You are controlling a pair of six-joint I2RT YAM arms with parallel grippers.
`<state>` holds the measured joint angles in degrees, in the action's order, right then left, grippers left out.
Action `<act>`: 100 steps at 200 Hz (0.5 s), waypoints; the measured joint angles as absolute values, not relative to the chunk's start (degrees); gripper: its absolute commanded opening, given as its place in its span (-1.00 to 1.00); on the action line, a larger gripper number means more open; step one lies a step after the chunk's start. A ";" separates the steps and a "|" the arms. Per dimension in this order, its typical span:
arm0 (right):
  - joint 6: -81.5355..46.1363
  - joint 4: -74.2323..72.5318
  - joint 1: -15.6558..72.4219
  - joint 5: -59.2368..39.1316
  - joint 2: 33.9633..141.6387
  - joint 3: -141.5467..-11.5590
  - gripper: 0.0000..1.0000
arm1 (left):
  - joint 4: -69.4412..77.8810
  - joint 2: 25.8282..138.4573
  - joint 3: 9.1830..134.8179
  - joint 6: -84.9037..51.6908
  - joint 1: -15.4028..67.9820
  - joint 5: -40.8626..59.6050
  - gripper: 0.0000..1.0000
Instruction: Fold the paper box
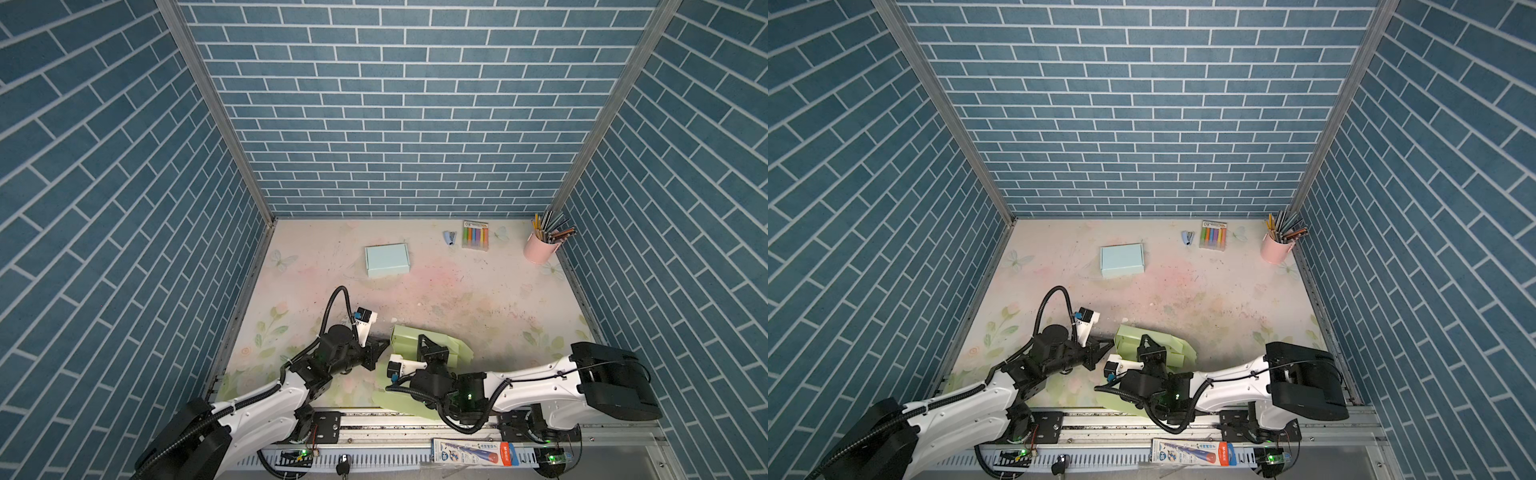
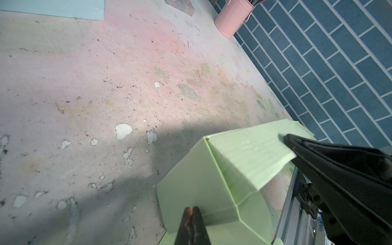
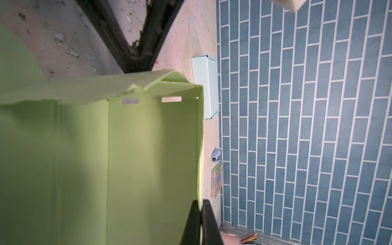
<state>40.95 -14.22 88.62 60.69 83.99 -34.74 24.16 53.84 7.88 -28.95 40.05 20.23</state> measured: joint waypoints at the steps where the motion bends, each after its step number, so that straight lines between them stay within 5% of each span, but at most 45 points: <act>1: 40.95 -14.20 88.62 60.69 83.99 -34.74 -1.00 | 24.23 53.82 7.86 -28.95 40.05 20.23 -0.87; 100: 40.75 -13.78 90.17 60.80 83.88 -34.72 -1.00 | 25.80 44.97 1.85 -28.29 44.27 17.17 -0.63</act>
<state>40.75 -13.78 90.17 60.80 83.88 -34.72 25.80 44.97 1.85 -28.29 44.27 17.17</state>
